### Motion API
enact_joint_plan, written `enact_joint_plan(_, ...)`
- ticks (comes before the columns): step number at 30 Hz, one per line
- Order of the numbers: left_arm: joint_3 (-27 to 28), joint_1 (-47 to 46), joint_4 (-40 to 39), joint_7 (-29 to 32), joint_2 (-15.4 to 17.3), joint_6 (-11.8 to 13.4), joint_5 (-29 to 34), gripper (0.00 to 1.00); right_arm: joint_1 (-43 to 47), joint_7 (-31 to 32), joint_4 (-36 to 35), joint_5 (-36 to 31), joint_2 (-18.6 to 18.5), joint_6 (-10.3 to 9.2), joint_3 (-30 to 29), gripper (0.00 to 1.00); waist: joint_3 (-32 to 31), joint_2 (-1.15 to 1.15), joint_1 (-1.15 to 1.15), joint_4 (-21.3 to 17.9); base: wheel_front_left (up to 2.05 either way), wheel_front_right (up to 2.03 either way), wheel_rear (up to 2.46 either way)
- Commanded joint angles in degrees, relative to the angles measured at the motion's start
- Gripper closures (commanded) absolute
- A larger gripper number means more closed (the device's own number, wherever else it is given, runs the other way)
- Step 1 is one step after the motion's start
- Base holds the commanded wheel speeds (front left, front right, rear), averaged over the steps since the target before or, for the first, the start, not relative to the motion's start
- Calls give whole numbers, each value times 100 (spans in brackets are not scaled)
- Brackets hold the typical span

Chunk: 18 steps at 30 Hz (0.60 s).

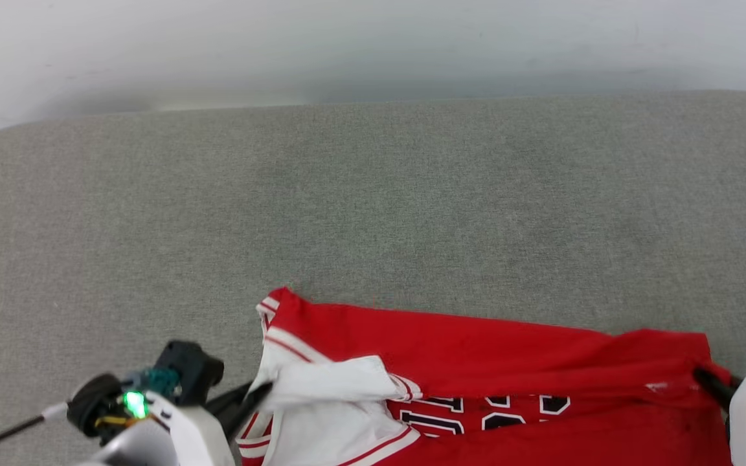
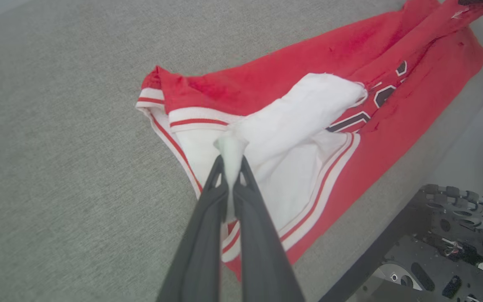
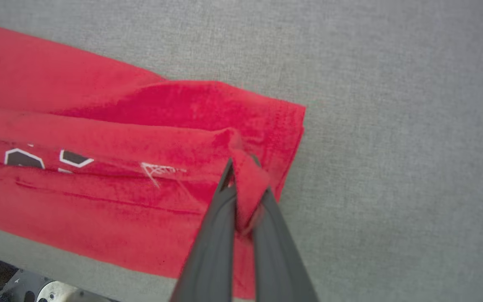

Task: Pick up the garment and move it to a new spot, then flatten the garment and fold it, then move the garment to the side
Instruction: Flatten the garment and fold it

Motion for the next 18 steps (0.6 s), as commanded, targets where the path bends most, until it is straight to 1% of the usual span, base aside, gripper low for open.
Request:
enact_joint_plan(1, -24, 69, 15, -35, 1, 23, 22, 100, 43, 4, -35, -30, -4, -4, -19, 100, -2, 0, 1, 2, 0, 0, 0)
enact_joint_plan(4, -148, 278, 180, -212, -93, 11, 85, 100, 287, -9, -111, -144, -38, -4, 20, 100, 7, 0, 1, 13, 0, 0, 0)
enact_joint_plan(7, -282, 372, 409, -368, -185, -60, 221, 100, 396, -67, -119, -240, -99, -4, 102, 100, 24, 0, 1, 27, 0, 0, 0)
enact_joint_plan(10, -450, 368, 659, -487, -292, -129, 426, 100, 443, -133, -69, -357, -232, -4, 246, 100, 47, 0, 1, 42, 0, 0, 0)
enact_joint_plan(15, -605, 360, 1021, -643, -505, -269, 494, 100, 452, -242, 64, -443, -403, -4, 465, 100, 80, 0, 1, 66, 0, 0, 0)
enact_joint_plan(18, -727, 227, 1232, -656, -544, -353, 674, 100, 426, -329, 144, -557, -514, -4, 630, 100, 94, 0, 1, 80, 0, 0, 0)
